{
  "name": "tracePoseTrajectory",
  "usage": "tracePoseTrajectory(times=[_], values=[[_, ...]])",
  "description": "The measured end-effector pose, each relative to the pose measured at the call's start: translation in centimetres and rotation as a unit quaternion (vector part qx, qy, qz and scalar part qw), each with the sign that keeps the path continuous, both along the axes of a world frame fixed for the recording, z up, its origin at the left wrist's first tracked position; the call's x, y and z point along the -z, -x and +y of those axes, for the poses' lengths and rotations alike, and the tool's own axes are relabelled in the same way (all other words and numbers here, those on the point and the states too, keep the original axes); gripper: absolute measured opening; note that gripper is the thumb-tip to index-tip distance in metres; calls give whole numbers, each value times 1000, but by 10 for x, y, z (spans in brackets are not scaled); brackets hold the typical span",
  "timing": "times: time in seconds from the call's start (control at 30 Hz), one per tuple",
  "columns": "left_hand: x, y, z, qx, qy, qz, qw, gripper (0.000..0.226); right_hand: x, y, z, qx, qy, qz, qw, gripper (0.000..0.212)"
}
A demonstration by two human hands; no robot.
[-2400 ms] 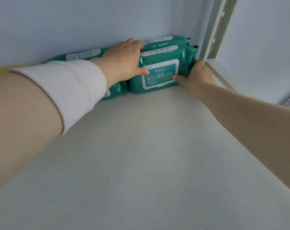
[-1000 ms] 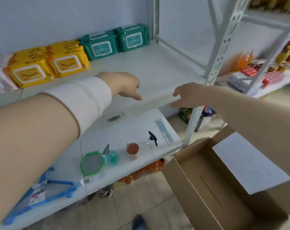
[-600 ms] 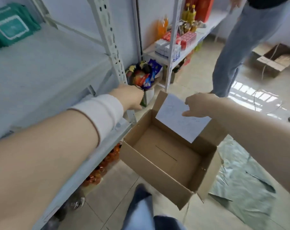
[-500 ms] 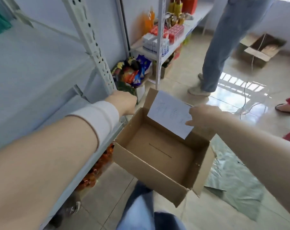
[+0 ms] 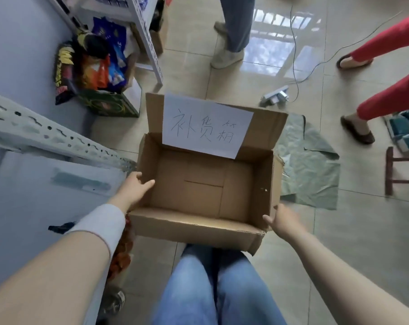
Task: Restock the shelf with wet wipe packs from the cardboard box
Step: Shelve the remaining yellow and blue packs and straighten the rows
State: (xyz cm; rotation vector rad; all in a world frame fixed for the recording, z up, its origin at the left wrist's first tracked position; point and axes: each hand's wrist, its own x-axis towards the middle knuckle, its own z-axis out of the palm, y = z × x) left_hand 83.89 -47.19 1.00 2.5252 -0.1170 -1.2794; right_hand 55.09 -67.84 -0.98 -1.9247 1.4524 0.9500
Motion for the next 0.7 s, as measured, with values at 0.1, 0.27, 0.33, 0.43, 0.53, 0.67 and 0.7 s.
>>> tracePoseTrajectory(times=[0.1,0.27,0.33,0.43,0.53,0.67,0.7], values=[[57,-10,18,-56,-12,-34,998,64,54,8,-1,155,41,-69,985,66],[161,-39,25,-111,-34,-95,989,65,164,6,-28,254,103,-96,957,67],[184,-46,24,-105,-30,-116,987,62,190,5,-32,266,111,-132,948,57],[207,-59,23,-81,-16,-131,988,56,209,8,-37,268,146,-150,940,49],[221,-71,23,-44,-27,-142,989,51,213,7,-40,266,170,-165,934,44],[232,-77,21,-17,-54,-191,980,46,218,-2,-43,281,172,-165,930,37],[234,-76,22,-19,-63,-205,977,46,220,-3,-44,281,179,-163,929,37]])
